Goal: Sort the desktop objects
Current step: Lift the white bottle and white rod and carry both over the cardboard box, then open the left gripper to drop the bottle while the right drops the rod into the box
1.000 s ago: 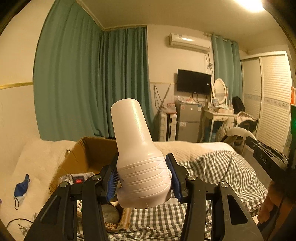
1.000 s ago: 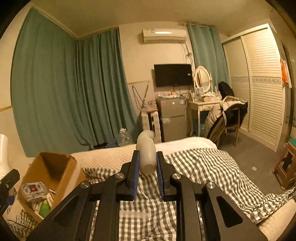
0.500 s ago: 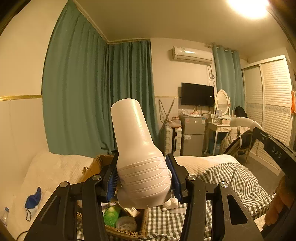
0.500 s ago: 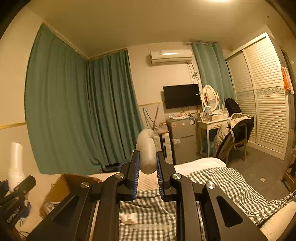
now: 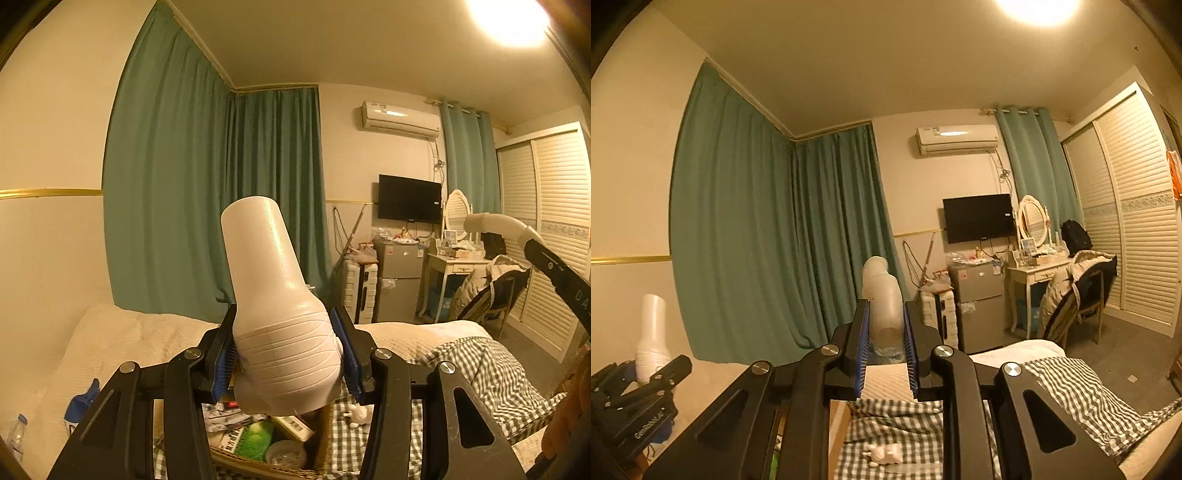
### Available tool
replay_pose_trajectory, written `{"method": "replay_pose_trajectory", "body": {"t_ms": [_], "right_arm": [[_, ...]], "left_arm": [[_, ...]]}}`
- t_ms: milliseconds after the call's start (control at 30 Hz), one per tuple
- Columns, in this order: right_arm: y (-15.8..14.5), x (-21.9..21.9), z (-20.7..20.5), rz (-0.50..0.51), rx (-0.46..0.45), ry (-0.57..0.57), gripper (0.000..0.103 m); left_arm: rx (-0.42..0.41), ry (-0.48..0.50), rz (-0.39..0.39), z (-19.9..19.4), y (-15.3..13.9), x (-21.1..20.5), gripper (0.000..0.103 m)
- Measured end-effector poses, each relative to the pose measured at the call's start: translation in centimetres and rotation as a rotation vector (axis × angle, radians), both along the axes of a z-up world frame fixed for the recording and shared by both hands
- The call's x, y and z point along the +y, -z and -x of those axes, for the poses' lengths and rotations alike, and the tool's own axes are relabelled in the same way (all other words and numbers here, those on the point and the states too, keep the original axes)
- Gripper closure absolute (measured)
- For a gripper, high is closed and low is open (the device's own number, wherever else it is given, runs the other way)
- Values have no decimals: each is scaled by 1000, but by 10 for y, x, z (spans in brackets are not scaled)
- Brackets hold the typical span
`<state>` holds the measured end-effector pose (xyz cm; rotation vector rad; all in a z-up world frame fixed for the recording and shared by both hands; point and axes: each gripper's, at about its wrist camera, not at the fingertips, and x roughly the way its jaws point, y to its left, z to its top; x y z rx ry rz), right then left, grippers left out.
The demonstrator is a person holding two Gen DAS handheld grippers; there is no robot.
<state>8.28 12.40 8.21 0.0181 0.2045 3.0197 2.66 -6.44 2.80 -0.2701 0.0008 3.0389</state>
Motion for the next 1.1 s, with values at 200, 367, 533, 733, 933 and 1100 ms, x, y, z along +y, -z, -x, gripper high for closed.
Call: {"method": "replay_pose_trajectory", "body": {"t_ms": [200,367,533,733,933,1100], "right_arm": [[1,-25,7,-15,1,-41,87],[7,-49,15,-29,-11,-73,87],[15,-65,24,-44,-24,-104,86],[27,-82,36,-64,-43,-136,86],[38,-93,52,-79,-67,-162,86],[47,-101,74,-83,-95,-183,86]], "left_arm": [[-10,-21,2,8,3,-14,54],[-21,-31,2,15,8,-25,54],[-34,-38,10,24,13,-28,54],[-56,-49,6,37,22,-38,54],[-90,-59,7,52,35,-45,54],[-116,-66,8,64,46,-52,54]]}}
